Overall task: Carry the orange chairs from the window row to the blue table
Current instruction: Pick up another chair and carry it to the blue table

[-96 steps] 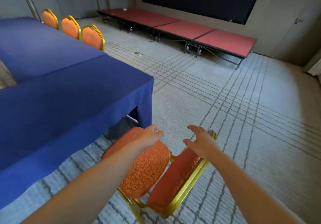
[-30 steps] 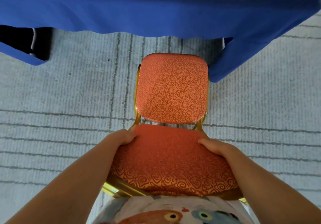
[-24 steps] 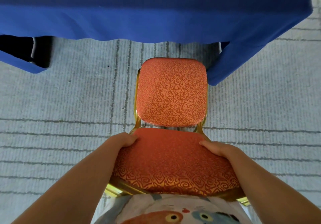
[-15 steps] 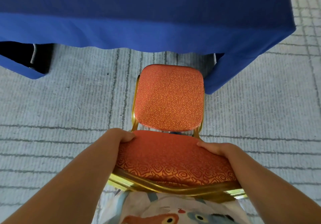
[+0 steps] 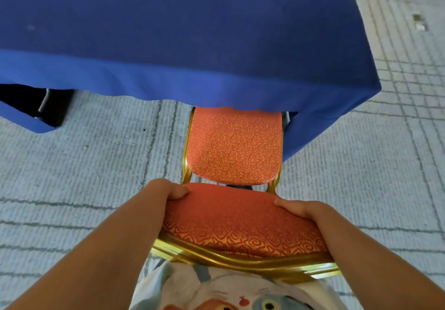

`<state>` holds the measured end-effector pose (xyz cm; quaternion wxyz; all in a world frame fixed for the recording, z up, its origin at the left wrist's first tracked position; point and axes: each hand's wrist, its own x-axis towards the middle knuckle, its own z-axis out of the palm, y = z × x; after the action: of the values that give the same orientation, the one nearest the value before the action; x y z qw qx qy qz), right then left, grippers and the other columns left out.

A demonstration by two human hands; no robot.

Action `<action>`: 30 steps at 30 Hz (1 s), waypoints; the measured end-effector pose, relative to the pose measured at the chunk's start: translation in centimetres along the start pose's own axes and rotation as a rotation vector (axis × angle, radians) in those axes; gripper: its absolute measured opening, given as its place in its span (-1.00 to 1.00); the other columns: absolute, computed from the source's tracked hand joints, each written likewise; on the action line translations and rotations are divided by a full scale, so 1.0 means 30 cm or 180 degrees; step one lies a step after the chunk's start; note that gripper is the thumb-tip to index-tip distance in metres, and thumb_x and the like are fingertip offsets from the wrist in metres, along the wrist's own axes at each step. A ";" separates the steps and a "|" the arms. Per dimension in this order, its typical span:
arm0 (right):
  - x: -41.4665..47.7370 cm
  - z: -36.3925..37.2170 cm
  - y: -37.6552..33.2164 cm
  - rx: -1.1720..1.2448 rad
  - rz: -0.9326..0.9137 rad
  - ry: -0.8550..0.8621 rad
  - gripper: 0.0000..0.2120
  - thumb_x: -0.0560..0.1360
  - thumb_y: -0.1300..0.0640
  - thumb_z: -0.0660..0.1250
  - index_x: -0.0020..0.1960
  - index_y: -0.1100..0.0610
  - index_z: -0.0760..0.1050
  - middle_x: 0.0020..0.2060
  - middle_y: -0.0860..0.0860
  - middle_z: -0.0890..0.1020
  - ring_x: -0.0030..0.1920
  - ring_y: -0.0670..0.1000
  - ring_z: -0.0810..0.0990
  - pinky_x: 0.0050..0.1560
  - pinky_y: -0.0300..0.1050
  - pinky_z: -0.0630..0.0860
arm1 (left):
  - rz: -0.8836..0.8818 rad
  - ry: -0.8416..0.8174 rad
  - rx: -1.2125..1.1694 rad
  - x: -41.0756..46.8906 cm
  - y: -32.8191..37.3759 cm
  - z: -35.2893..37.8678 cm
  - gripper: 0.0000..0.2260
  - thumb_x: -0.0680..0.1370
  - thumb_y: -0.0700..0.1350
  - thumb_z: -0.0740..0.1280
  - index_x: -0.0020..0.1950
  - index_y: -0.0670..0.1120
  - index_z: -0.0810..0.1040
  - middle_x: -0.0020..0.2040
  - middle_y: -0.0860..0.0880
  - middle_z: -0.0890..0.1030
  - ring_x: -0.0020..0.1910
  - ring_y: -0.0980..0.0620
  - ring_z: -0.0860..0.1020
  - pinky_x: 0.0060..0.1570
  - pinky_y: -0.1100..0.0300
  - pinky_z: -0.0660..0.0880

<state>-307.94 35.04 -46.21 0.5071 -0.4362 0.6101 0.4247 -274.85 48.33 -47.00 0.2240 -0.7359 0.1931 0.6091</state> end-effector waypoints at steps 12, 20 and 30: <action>0.110 -0.444 -0.210 -0.0101 -0.0079 -0.0025 -0.32 0.57 -0.37 0.08 0.38 0.13 0.49 0.21 0.14 0.59 0.11 0.11 0.61 0.28 0.01 0.46 | -0.0006 0.0018 -0.0042 -0.001 0.309 -0.287 -0.34 0.59 0.30 0.01 0.47 -0.17 0.31 0.37 -0.15 0.44 0.30 -0.12 0.47 0.35 -0.02 0.34; 0.173 -0.743 -0.380 -0.0090 -0.0297 0.0092 -0.39 0.59 -0.33 0.08 0.34 0.12 0.50 0.18 0.14 0.59 0.08 0.11 0.61 0.27 0.01 0.47 | -0.0082 0.0193 -0.0075 0.044 0.541 -0.543 -0.31 0.55 0.34 0.06 0.48 -0.14 0.31 0.42 -0.15 0.39 0.35 -0.14 0.42 0.38 -0.06 0.29; 0.244 -0.950 -0.491 -0.0625 -0.0761 0.0426 -0.47 0.62 -0.24 0.11 0.45 0.05 0.38 0.33 0.10 0.51 0.29 0.12 0.51 0.32 -0.02 0.37 | -0.0058 0.0212 0.0010 0.060 0.725 -0.700 -0.27 0.54 0.38 0.02 0.51 -0.13 0.26 0.45 -0.15 0.35 0.38 -0.16 0.38 0.30 -0.03 0.29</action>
<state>-301.60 3.10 -50.99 0.4671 -0.5805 0.5418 0.3889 -269.63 18.51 -47.51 0.2241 -0.7571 0.1947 0.5819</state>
